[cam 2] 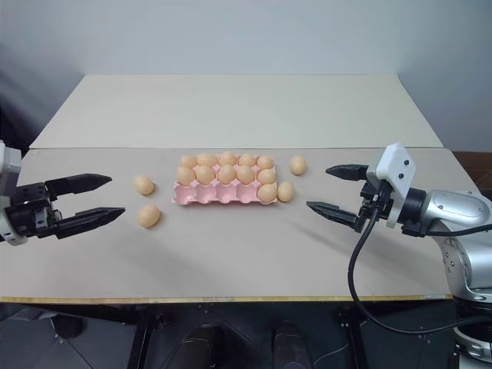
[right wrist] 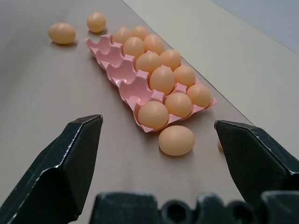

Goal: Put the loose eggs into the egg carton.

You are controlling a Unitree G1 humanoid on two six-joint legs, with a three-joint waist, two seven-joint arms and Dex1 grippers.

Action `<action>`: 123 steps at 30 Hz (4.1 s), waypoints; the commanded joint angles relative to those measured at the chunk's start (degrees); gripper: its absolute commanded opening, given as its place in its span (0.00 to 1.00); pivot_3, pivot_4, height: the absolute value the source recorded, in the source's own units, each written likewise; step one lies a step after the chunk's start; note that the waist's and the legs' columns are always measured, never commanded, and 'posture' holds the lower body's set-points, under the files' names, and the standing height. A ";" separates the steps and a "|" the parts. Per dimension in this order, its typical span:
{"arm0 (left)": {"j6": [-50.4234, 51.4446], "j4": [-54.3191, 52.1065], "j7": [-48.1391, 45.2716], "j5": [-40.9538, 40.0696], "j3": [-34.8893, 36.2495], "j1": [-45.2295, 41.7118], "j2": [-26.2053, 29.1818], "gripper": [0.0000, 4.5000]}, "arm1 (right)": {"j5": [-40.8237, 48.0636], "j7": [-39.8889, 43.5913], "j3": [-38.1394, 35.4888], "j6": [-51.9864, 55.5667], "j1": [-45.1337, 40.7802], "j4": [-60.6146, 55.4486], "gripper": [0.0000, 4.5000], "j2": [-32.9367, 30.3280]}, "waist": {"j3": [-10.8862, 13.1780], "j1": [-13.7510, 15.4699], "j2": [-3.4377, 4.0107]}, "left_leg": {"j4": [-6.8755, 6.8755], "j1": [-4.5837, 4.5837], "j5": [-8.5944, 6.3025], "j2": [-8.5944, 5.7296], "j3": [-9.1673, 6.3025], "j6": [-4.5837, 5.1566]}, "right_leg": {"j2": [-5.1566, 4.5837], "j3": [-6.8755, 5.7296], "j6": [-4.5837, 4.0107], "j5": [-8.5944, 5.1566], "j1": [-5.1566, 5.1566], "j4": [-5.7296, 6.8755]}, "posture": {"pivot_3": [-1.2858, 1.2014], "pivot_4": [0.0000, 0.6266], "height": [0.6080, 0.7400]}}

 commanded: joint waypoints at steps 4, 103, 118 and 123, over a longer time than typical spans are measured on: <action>3.13 1.81 2.96 -3.64 1.65 -3.85 0.20 0.99 | 0.38 -0.63 -0.77 -1.38 -0.41 -1.33 1.00 -0.37 | 0.00 0.07 0.00 | 0.01 0.01 0.00 -0.02 0.00 0.00 | 0.00 0.00 0.00 0.00 0.03 0.01 | 0.52 0.24 1.00; -4.18 2.55 -5.67 3.72 4.53 3.38 1.51 1.00 | -7.15 4.27 2.39 -1.07 -6.07 1.23 0.99 0.68 | 0.00 -0.17 -0.01 | 0.00 0.29 -0.02 0.15 0.24 -0.02 | 0.28 0.48 -0.03 0.03 -0.03 0.21 | 0.52 0.24 1.00; -3.95 2.19 -4.42 2.92 2.34 1.32 1.07 1.00 | -28.72 -20.58 20.17 -8.00 -33.06 42.67 0.99 18.53 | 0.01 -0.64 -0.01 | -0.14 0.25 -0.01 0.15 0.36 -0.04 | 0.29 0.63 -0.04 0.03 -0.22 0.21 | 0.52 0.24 1.00; -3.56 1.88 -4.59 2.67 3.04 1.90 1.17 1.00 | -32.68 -28.05 20.96 -16.11 -41.46 62.23 0.99 24.85 | 0.01 -1.01 -0.01 | -0.17 0.16 0.02 0.15 0.37 -0.10 | 0.27 0.62 -0.05 0.04 -0.30 0.20 | 0.52 0.24 1.00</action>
